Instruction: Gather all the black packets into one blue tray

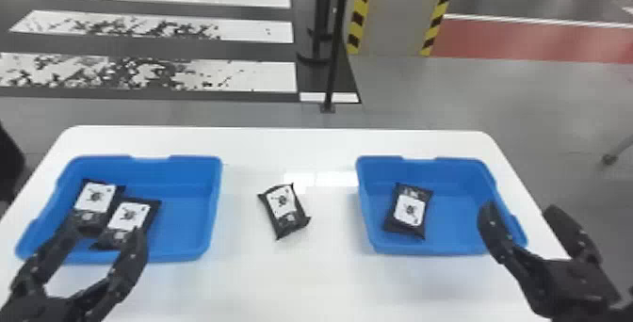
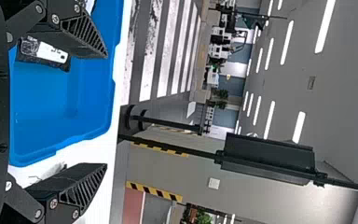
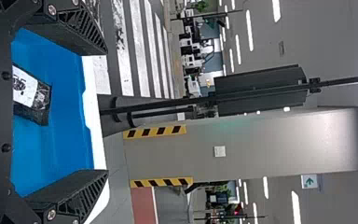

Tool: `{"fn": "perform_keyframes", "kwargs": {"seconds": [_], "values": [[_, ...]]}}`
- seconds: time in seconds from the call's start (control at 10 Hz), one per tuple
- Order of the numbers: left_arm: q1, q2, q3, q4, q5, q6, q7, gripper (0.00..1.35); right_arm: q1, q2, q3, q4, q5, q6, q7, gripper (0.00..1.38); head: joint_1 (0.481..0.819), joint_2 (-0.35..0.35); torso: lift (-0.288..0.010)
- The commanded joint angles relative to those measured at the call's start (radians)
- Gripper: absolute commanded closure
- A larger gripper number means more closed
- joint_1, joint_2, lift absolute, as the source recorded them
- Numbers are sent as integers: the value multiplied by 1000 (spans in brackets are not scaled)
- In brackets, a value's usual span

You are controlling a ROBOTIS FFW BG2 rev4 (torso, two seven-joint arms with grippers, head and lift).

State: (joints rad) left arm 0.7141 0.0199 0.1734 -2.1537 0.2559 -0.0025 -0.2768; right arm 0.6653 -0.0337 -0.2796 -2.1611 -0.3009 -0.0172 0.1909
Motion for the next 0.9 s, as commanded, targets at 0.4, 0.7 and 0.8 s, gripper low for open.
{"fn": "perform_keyframes", "kwargs": {"seconds": [0.4, 0.7, 0.8], "values": [[3, -1, 4, 5, 9, -7, -1, 213, 0, 0, 0, 3, 2, -2, -1, 114, 695, -107, -110], [-2, -1, 2, 5, 1, 2, 1, 213, 2, -2, 0, 3, 2, -2, 1, 114, 695, -105, -110], [-12, -1, 0, 5, -13, 20, -1, 213, 2, -5, 2, 3, 0, -2, 1, 114, 695, -105, -110]]}}
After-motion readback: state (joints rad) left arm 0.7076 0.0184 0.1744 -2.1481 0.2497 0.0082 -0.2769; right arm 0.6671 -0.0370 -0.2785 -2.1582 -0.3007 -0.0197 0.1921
